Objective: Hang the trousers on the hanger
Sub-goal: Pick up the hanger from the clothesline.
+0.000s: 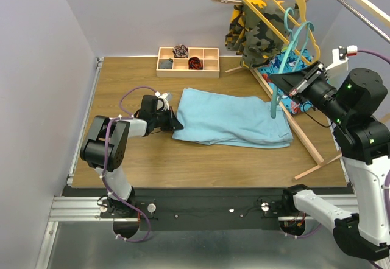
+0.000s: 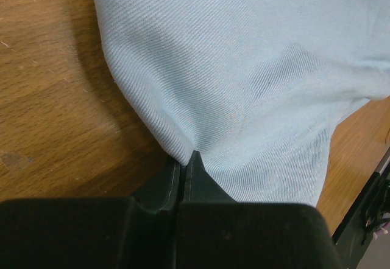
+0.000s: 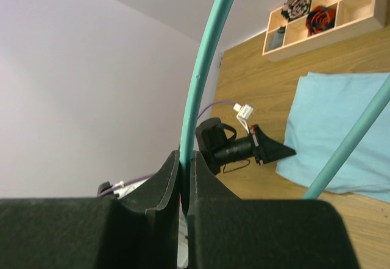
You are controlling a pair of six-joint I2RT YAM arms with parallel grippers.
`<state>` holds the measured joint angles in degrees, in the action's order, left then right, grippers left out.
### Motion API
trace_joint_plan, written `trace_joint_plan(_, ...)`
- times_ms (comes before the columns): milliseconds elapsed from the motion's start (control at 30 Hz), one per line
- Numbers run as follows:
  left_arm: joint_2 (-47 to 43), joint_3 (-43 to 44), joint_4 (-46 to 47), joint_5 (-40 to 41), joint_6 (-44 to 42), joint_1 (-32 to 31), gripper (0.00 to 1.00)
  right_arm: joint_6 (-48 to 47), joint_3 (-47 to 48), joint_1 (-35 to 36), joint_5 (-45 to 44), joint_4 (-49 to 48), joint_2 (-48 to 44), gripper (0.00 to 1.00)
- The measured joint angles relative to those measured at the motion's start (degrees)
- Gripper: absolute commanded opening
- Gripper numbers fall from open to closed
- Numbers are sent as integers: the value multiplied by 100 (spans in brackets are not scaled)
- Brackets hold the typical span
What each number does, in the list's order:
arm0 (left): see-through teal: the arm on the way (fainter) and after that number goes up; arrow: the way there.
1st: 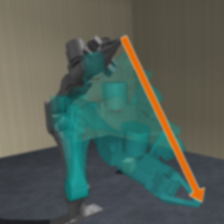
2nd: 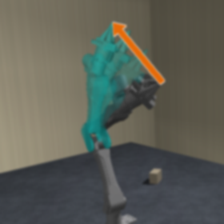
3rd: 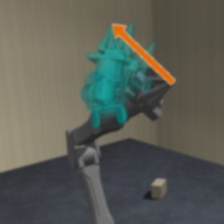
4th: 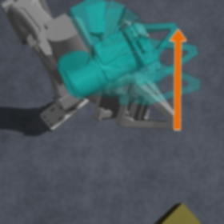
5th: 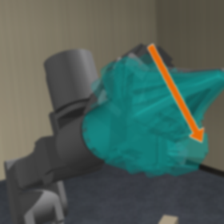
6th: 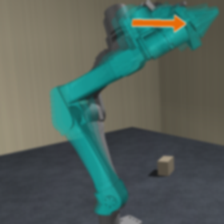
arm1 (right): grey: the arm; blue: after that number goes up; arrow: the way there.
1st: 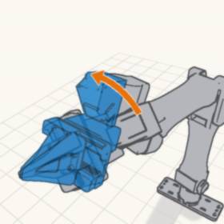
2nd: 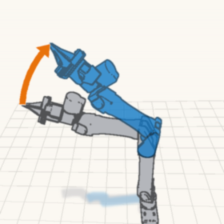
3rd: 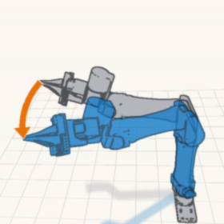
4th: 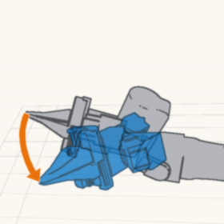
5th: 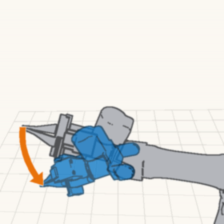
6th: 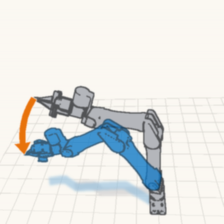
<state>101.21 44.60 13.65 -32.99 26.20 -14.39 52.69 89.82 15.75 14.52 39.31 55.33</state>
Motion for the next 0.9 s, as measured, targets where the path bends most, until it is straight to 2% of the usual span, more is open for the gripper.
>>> trace_joint_plan(367, 33, 35, 4, -4, 9, -13, 0, -162, 13, -2, 544, 787, -428, 1)
trace_joint_plan(633, 39, 52, 2, -4, 9, -26, 0, -216, 15, -2, 1351, 1119, -546, 1)
trace_joint_plan(900, 39, 52, 4, -4, 11, -37, 0, -264, 293, -2, 1456, 1676, -638, 1)
